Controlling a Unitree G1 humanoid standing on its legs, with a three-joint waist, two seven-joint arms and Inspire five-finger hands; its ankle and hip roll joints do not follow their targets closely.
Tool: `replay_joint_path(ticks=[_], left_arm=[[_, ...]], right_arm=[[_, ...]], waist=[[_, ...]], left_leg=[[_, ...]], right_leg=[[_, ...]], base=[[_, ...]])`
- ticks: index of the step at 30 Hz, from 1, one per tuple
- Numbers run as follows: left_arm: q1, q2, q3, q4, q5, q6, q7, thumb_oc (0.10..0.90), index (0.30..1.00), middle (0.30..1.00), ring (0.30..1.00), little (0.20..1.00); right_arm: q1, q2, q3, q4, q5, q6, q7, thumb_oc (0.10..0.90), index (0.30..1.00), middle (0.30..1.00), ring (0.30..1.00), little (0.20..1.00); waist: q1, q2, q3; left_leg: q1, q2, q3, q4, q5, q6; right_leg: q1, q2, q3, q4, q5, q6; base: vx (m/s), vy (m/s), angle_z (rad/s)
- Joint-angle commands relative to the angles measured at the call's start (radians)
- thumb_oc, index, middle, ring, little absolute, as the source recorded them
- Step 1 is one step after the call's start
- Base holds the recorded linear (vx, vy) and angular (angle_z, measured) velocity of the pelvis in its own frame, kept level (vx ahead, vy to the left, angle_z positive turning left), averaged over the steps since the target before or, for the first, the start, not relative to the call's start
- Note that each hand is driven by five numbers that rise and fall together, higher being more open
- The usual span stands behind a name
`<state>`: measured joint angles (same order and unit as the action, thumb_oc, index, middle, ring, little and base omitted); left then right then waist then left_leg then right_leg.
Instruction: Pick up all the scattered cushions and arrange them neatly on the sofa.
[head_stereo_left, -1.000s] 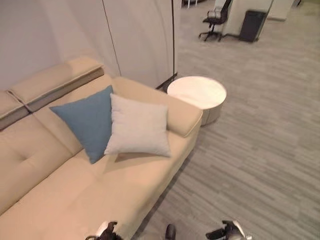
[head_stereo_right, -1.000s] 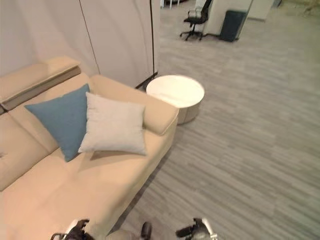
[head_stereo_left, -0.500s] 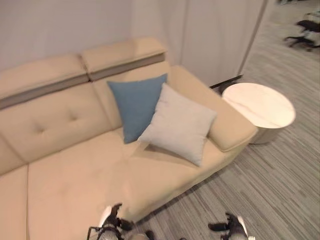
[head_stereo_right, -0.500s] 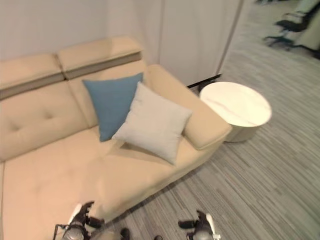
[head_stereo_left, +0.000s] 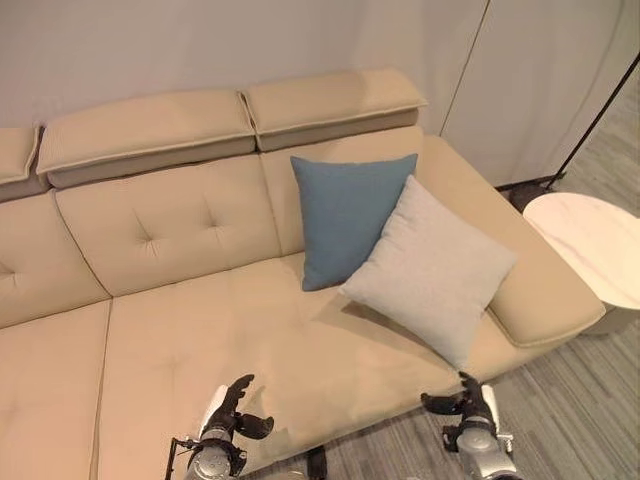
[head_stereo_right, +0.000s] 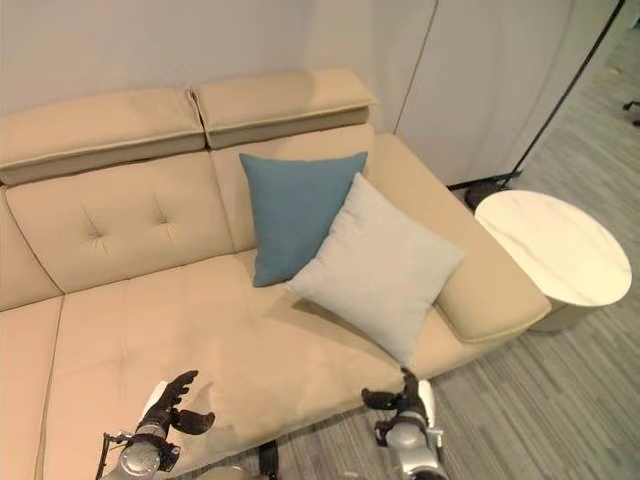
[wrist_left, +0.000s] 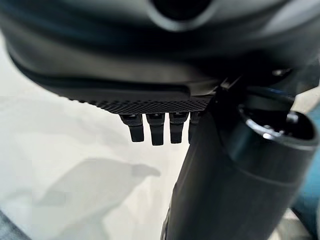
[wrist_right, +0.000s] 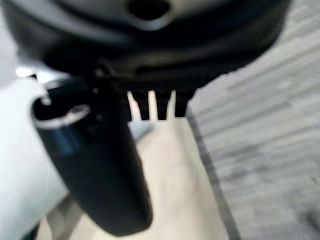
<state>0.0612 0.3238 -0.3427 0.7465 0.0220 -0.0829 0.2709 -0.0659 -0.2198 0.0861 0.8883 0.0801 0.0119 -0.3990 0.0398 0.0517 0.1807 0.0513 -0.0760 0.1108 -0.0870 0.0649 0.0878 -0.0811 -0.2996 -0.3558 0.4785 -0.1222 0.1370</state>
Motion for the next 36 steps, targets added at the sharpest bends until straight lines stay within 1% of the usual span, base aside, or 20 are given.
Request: replay_joint_path(ticks=[1,4,5,6,8,9,10,11,13,14,15,16,19,20,21,22,24,26,31,36], left_arm=[[-0.051,0.035,-0.006,-0.073,0.046,-0.057,0.045,0.800,0.900,0.900,0.900,0.900],[-0.069,0.072,-0.020,-0.136,0.084,-0.070,0.068,0.800,0.900,0.900,0.900,0.900],[-0.084,0.094,-0.031,-0.178,0.103,-0.073,0.084,0.800,0.900,0.900,0.900,0.900],[-0.083,0.095,-0.032,-0.180,0.103,-0.072,0.084,0.800,0.900,0.900,0.900,0.900],[-0.092,0.102,-0.034,-0.209,0.104,-0.082,0.100,0.800,0.900,0.900,0.900,0.900],[-0.080,0.116,-0.026,-0.251,0.105,-0.088,0.100,0.800,0.900,0.900,0.900,0.900],[-0.079,0.117,-0.026,-0.253,0.105,-0.087,0.100,0.800,0.900,0.900,0.900,0.900],[-0.056,0.127,-0.022,-0.293,0.114,-0.092,0.087,0.800,0.900,0.900,0.900,0.900],[-0.043,0.132,-0.014,-0.311,0.115,-0.094,0.087,0.800,0.900,0.900,0.900,0.900],[-0.036,0.153,0.011,-0.388,0.101,-0.114,0.083,0.800,0.900,0.900,0.900,0.900],[-0.035,0.153,0.011,-0.389,0.100,-0.113,0.082,0.800,0.900,0.900,0.900,0.900],[-0.067,0.176,0.027,-0.474,0.089,-0.140,0.088,0.800,0.900,0.900,0.900,0.900],[-0.153,0.184,0.025,-0.527,0.086,-0.152,0.097,0.800,0.900,0.900,0.900,0.900],[-0.256,0.199,-0.010,-0.543,0.116,-0.163,0.096,0.800,0.900,0.900,0.900,0.900],[-0.261,0.198,-0.011,-0.539,0.116,-0.164,0.096,0.800,0.900,0.900,0.900,0.900],[-0.333,0.202,-0.029,-0.519,0.125,-0.167,0.102,0.800,0.900,0.900,0.900,0.900],[-0.409,0.182,-0.048,-0.473,0.116,-0.161,0.113,0.800,0.900,0.900,0.900,0.900],[-0.414,0.181,-0.049,-0.468,0.116,-0.163,0.114,0.800,0.900,0.900,0.900,0.900],[-0.622,0.124,-0.131,-0.276,0.106,-0.150,0.144,0.800,0.900,0.900,0.900,0.900],[-0.774,0.050,-0.197,-0.124,0.082,-0.140,0.192,0.800,0.900,0.900,0.900,0.900]], right_arm=[[-0.037,-0.049,-0.043,-0.042,-0.007,-0.044,-0.075,0.800,0.900,0.900,0.900,0.900],[-0.014,-0.041,-0.095,-0.099,0.042,-0.064,-0.129,0.800,0.900,0.900,0.900,0.900],[0.001,-0.042,-0.128,-0.142,0.060,-0.079,-0.176,0.800,0.900,0.900,0.900,0.900],[0.002,-0.041,-0.128,-0.143,0.059,-0.078,-0.177,0.800,0.900,0.900,0.900,0.900],[0.009,-0.049,-0.142,-0.181,0.050,-0.083,-0.207,0.800,0.900,0.900,0.900,0.900],[0.006,-0.057,-0.164,-0.234,0.039,-0.091,-0.228,0.800,0.900,0.900,0.900,0.900],[0.008,-0.056,-0.164,-0.237,0.038,-0.090,-0.228,0.800,0.900,0.900,0.900,0.900],[-0.007,-0.063,-0.180,-0.266,0.041,-0.099,-0.247,0.800,0.900,0.900,0.900,0.900],[-0.013,-0.074,-0.195,-0.291,0.048,-0.109,-0.254,0.800,0.900,0.900,0.900,0.900],[-0.022,-0.116,-0.246,-0.359,0.063,-0.137,-0.275,0.800,0.900,0.900,0.900,0.900],[-0.021,-0.116,-0.246,-0.360,0.062,-0.136,-0.274,0.800,0.900,0.900,0.900,0.900],[-0.002,-0.153,-0.291,-0.375,0.093,-0.159,-0.270,0.800,0.900,0.900,0.900,0.900],[0.000,-0.183,-0.282,-0.349,0.092,-0.156,-0.228,0.800,0.900,0.900,0.900,0.900],[-0.025,-0.191,-0.252,-0.311,0.108,-0.157,-0.189,0.800,0.900,0.900,0.900,0.900],[-0.029,-0.192,-0.253,-0.308,0.109,-0.159,-0.188,0.800,0.900,0.900,0.900,0.900],[-0.047,-0.177,-0.234,-0.222,0.174,-0.173,-0.150,0.800,0.900,0.900,0.900,0.900],[-0.068,-0.153,-0.213,-0.103,0.242,-0.171,-0.111,0.800,0.900,0.900,0.900,0.900],[-0.072,-0.155,-0.214,-0.098,0.245,-0.174,-0.109,0.800,0.900,0.900,0.900,0.900],[-0.153,-0.131,-0.152,-0.076,0.313,-0.212,-0.081,0.800,0.900,0.900,0.900,0.900],[-0.307,-0.046,-0.146,-0.279,0.452,-0.373,-0.127,0.800,0.900,0.900,0.900,0.900]], waist=[[0.016,0.011,-0.043],[0.006,-0.009,-0.045],[-0.006,-0.018,-0.045],[-0.004,-0.018,-0.045],[-0.009,-0.026,-0.049],[-0.007,-0.026,-0.057],[-0.008,-0.028,-0.056],[-0.001,-0.020,-0.067],[-0.003,-0.011,-0.073],[-0.011,0.016,-0.076],[-0.012,0.017,-0.078],[-0.029,0.043,-0.059],[-0.053,0.071,-0.028],[-0.077,0.093,0.010],[-0.075,0.093,0.009],[-0.086,0.104,0.020],[-0.092,0.110,0.031],[-0.090,0.110,0.028],[-0.117,0.122,0.060],[-0.130,0.129,0.077]], left_leg=[[0.021,0.064,-0.004,0.051,-0.129,-0.076],[0.042,0.077,-0.040,0.051,-0.147,-0.106],[0.045,0.090,-0.080,0.056,-0.154,-0.123],[0.046,0.090,-0.079,0.057,-0.155,-0.123],[0.048,0.102,-0.099,0.067,-0.165,-0.137],[0.047,0.121,-0.103,0.079,-0.169,-0.153],[0.043,0.120,-0.104,0.081,-0.163,-0.153],[0.040,0.148,-0.107,0.072,-0.151,-0.172],[0.038,0.169,-0.109,0.054,-0.134,-0.185],[0.022,0.209,-0.115,0.001,-0.081,-0.215],[0.020,0.211,-0.117,0.001,-0.081,-0.216],[-0.031,0.238,-0.123,0.000,-0.050,-0.242],[-0.093,0.241,-0.122,0.000,-0.026,-0.253],[-0.138,0.238,-0.120,0.000,-0.014,-0.258],[-0.144,0.239,-0.119,0.000,-0.013,-0.258],[-0.177,0.238,-0.107,0.000,-0.006,-0.259],[-0.216,0.236,-0.099,0.000,0.004,-0.261],[-0.222,0.236,-0.098,0.000,0.005,-0.260],[-0.337,0.220,-0.079,0.000,0.031,-0.269],[-0.419,0.212,-0.071,0.000,0.042,-0.277]], right_leg=[[0.040,-0.032,-0.004,-0.189,0.230,0.051],[0.047,-0.065,0.047,-0.352,0.327,0.091],[0.046,-0.055,0.154,-0.373,0.362,0.111],[0.046,-0.054,0.156,-0.373,0.362,0.111],[0.053,-0.024,0.226,-0.388,0.343,0.122],[0.071,0.005,0.209,-0.427,0.297,0.124],[0.070,0.004,0.208,-0.430,0.303,0.123],[0.096,0.038,0.177,-0.491,0.246,0.114],[0.108,0.059,0.166,-0.526,0.235,0.109],[0.110,0.104,0.145,-0.566,0.211,0.090],[0.109,0.106,0.143,-0.566,0.211,0.089],[0.091,0.127,0.137,-0.566,0.183,0.082],[0.046,0.131,0.135,-0.566,0.189,0.072],[-0.015,0.131,0.153,-0.559,0.202,0.070],[-0.022,0.131,0.154,-0.558,0.203,0.070],[-0.070,0.133,0.166,-0.550,0.212,0.068],[-0.114,0.133,0.177,-0.544,0.221,0.067],[-0.121,0.133,0.178,-0.543,0.221,0.067],[-0.233,0.125,0.209,-0.552,0.266,0.073],[-0.315,0.115,0.225,-0.566,0.296,0.090]], base=[[0.18,-0.215,0.23],[0.22,-0.305,0.33],[0.17,-0.305,0.37],[0.16,-0.307,0.40],[0.16,-0.313,0.73],[0.13,-0.317,0.69],[0.14,-0.396,0.18],[0.04,-0.197,-0.07],[0.07,-0.278,-0.12],[0.05,-0.268,-0.05],[-0.02,-0.262,-0.04],[-0.08,-0.094,0.06],[-0.16,-0.033,0.05],[-0.21,0.024,0.09],[-0.22,0.049,0.07],[-0.07,0.019,0.02],[-0.09,0.025,-0.13],[-0.05,0.014,-0.25],[-0.07,0.032,-0.14],[-0.03,0.039,-0.15]])
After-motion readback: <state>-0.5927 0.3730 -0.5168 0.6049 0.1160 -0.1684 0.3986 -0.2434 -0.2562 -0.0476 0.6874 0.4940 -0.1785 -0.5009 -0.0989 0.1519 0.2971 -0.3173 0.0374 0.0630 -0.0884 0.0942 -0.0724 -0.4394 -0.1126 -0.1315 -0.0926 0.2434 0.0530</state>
